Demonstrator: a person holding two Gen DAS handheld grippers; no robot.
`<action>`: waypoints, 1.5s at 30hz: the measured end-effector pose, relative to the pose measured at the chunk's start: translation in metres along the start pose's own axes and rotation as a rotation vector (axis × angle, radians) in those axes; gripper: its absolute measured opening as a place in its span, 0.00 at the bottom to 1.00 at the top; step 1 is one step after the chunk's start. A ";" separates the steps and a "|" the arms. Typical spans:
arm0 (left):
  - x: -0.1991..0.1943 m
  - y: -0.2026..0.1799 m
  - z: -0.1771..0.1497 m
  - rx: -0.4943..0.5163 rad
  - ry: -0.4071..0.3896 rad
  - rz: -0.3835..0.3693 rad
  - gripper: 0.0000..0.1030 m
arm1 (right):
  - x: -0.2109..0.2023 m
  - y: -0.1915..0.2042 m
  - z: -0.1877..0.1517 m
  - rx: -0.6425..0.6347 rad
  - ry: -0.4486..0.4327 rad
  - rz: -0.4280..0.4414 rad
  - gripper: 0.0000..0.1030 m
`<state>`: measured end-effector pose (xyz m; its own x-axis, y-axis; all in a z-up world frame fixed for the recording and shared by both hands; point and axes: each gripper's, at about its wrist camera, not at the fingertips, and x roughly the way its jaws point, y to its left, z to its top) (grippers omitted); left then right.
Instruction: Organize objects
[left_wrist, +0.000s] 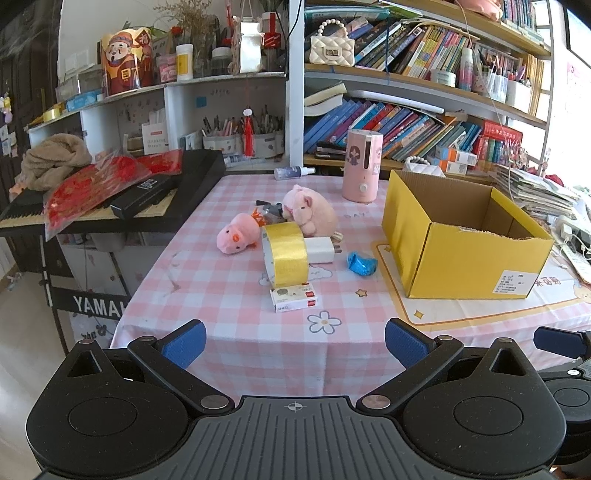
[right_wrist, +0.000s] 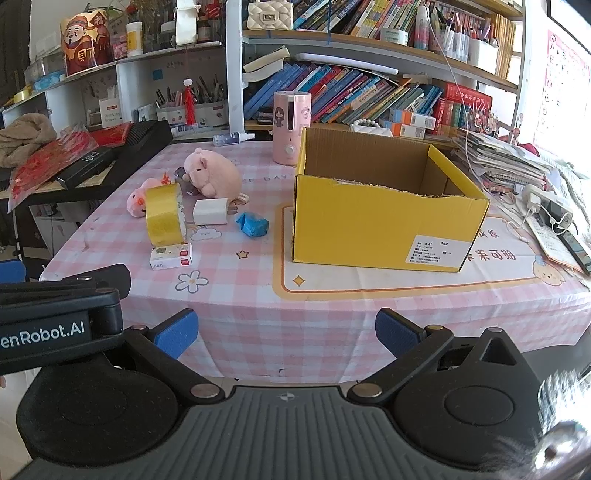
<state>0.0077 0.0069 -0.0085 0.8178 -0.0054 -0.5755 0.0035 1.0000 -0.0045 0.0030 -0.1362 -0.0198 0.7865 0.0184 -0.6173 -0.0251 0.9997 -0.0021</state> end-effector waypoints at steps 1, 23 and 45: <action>0.000 0.000 0.000 0.000 -0.001 0.000 1.00 | 0.000 0.001 0.000 -0.001 -0.001 0.000 1.00; -0.007 0.010 0.004 0.009 -0.026 0.003 1.00 | -0.009 0.007 0.004 -0.010 -0.015 0.003 0.99; 0.002 0.041 0.003 -0.083 0.016 0.055 1.00 | -0.002 0.016 0.011 -0.019 0.007 0.012 0.99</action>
<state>0.0112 0.0477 -0.0074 0.8062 0.0487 -0.5897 -0.0893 0.9952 -0.0400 0.0081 -0.1202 -0.0097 0.7820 0.0305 -0.6226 -0.0468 0.9989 -0.0098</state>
